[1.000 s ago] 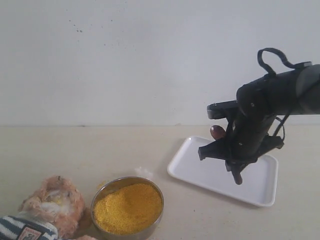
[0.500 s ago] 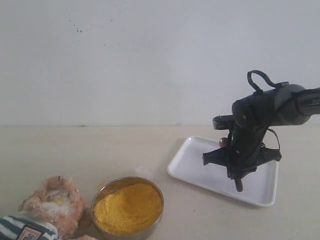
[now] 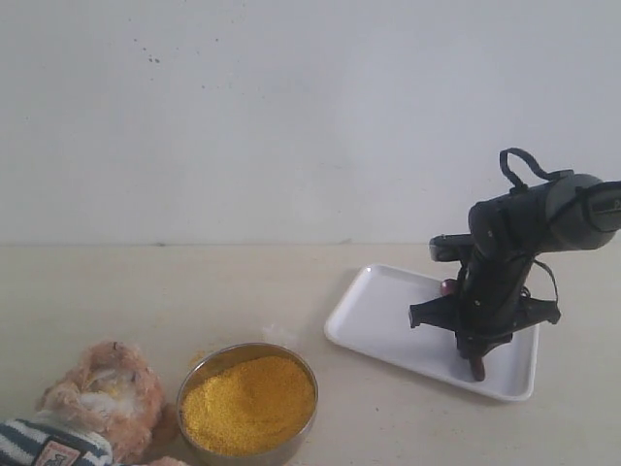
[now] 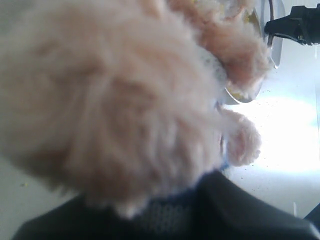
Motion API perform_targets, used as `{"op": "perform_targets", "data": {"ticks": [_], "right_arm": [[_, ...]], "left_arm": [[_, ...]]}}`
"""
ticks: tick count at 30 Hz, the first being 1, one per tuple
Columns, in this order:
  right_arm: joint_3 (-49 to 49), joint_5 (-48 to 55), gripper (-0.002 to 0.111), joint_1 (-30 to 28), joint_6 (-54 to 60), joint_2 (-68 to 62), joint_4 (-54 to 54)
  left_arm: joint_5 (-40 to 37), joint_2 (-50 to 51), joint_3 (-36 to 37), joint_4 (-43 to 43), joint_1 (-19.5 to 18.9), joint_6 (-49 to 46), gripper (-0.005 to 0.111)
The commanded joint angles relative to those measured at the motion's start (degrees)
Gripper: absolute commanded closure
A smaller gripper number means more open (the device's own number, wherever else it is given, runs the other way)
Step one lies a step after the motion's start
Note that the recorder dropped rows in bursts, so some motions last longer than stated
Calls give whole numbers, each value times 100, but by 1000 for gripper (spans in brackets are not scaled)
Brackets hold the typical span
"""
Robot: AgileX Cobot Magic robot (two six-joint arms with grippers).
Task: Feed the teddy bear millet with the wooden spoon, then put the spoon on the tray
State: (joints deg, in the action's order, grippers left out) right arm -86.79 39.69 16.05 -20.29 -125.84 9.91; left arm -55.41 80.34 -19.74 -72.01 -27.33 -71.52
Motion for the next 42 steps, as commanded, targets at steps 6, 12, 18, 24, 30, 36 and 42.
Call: {"op": "perform_targets", "data": {"ticks": [6,12,18,24,30,36,42], "right_arm": [[18,-199,59,-7,224,84,-228],[18,-357,58,-7,261,547,-292],[619,-822,63,-7,313,1403,-251],[2037,-1953,109,-7,313,2762,-281],[3896,-2949,108,-7,313,4473,-314],[5328,-2775,108,-7,263,6187,-353],[5740,-1805,108,-7,177,7287,-421]], "left_arm": [[-85,-50,19,-103,-16,-15,103],[-85,-50,19,-103,-16,-15,103],[-85,-50,19,-103,-16,-15,103],[-85,-50,19,-103,-16,-15,103],[-85,-50,19,-103,-16,-15,103],[-85,-50,19,-103,-16,-15,103],[-85,-50,19,-103,-16,-15,103]]}}
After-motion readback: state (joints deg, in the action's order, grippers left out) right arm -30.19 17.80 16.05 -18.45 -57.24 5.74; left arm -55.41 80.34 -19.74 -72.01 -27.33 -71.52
